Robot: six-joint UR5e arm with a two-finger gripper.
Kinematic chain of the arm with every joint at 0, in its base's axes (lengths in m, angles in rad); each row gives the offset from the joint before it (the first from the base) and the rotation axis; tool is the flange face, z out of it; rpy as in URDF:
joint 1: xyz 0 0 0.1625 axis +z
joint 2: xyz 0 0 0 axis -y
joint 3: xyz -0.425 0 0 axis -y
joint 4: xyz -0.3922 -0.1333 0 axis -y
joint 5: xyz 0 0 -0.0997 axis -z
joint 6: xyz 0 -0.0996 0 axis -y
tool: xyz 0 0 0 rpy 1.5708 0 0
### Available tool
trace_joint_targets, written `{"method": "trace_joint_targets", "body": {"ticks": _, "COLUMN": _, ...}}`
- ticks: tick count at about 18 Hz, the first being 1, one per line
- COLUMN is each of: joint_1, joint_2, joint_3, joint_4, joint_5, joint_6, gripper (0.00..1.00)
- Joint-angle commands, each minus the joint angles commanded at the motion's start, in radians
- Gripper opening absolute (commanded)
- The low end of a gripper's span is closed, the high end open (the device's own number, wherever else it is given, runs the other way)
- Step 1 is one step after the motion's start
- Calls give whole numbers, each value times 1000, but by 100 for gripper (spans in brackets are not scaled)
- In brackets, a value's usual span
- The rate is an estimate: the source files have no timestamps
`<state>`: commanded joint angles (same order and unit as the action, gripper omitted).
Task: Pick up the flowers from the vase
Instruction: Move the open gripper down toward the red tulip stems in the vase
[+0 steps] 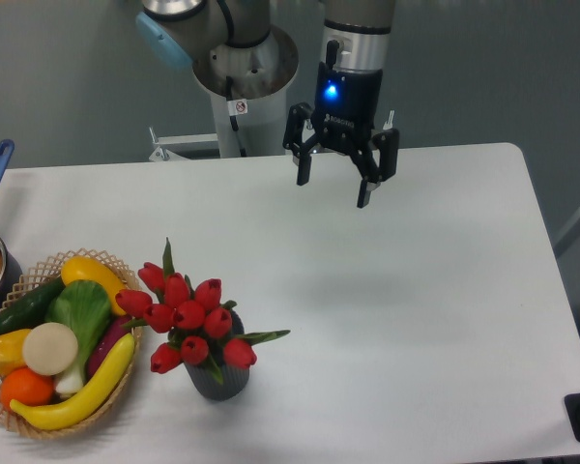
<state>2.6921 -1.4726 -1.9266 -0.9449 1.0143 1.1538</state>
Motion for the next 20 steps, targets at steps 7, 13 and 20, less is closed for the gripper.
{"method": "trace_joint_targets", "body": {"ticks": 7, "joint_1": -46, "joint_2": -87, "joint_3": 0, "joint_4": 35, "joint_5": -146, "joint_6": -25, "gripper": 100}}
{"method": "trace_joint_targets", "body": {"ticks": 13, "joint_1": -90, "joint_2": -179, "joint_3": 8, "joint_4": 137, "joint_5": -197, "joint_6": -26, "gripper": 100}}
{"method": "trace_joint_targets", "body": {"ticks": 20, "joint_1": -150, "joint_2": -271, "joint_3": 61, "joint_4": 150, "joint_5": -229, "joint_6": -26, "gripper": 100}}
